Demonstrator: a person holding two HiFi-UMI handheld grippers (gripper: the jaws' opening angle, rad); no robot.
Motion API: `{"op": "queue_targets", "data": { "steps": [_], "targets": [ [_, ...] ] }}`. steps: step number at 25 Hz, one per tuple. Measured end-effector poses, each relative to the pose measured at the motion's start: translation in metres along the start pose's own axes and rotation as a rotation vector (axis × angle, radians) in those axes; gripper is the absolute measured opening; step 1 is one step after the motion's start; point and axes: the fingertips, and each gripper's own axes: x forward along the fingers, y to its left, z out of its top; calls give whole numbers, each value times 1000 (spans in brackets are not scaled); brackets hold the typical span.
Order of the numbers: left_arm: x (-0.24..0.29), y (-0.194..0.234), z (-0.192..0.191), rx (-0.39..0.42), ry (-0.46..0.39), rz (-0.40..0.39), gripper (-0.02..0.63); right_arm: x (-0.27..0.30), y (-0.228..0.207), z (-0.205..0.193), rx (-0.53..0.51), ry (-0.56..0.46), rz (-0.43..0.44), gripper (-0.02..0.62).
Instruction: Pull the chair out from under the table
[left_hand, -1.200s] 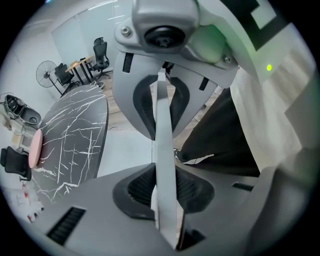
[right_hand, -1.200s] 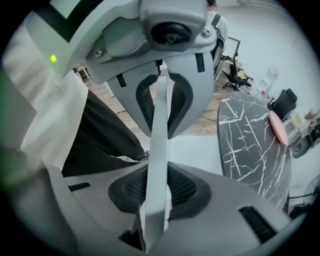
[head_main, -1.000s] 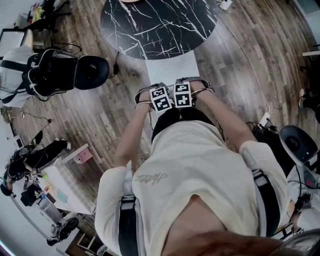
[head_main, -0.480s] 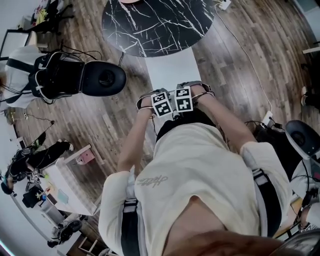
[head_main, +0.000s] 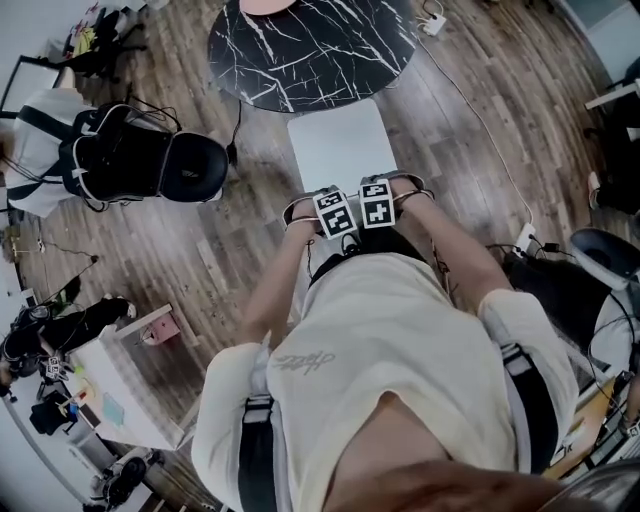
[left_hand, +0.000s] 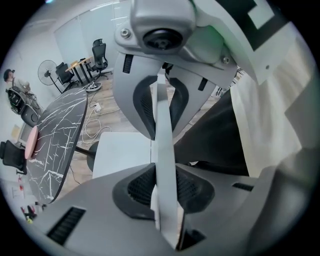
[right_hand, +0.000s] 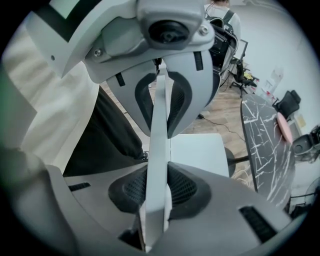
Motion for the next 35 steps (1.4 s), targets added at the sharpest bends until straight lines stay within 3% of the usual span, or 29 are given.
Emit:
{"op": "queue_targets", "data": {
  "steps": [17,35],
  "targets": [
    [2,-80,-2,41,-10,-51,91,0,81,2,77,1,20,89],
    [3,-139,3,-26,-5,-75,95,-5,139,-4,-8,-11,79,92]
  ]
}}
